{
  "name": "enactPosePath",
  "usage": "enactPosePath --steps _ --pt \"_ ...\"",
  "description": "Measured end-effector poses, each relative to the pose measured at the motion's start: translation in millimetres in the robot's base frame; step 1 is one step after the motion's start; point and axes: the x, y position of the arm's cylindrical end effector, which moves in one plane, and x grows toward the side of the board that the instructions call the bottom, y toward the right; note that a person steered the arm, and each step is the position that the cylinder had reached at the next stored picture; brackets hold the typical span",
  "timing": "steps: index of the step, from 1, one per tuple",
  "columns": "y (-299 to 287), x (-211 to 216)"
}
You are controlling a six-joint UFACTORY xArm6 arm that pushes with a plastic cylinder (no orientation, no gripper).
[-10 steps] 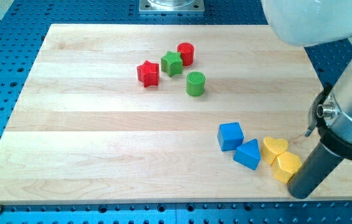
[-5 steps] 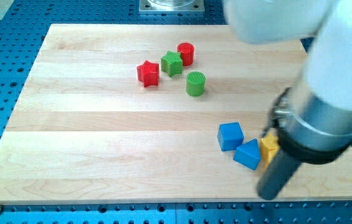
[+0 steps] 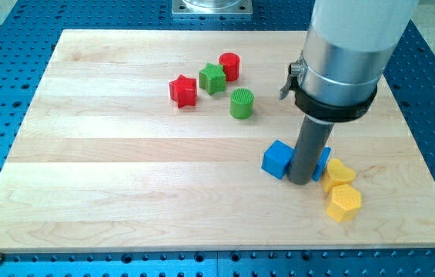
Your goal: Place the blue triangle to the top of the yellow heart
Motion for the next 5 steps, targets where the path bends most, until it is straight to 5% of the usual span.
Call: enactPosePath --steps 5 --pt "35.8 -42.6"
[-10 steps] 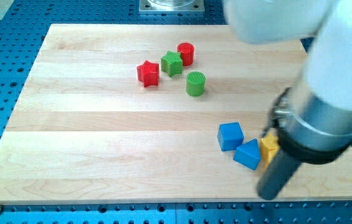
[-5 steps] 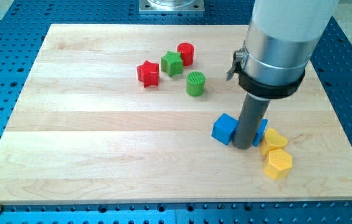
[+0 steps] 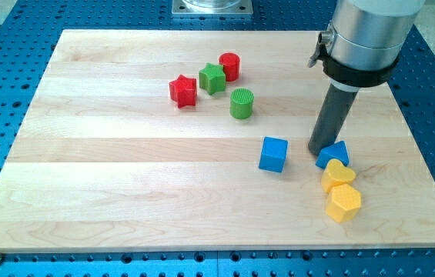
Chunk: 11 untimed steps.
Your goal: Place the blue triangle to the top of the yellow heart
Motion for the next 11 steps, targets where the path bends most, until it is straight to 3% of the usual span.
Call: enactPosePath --steps 2,3,4,5,11 --pt "-16.4 20.4" --pt "-12.0 -16.9" --pt "52.7 -16.9" --pt "70.3 35.8" --pt "17.1 8.6"
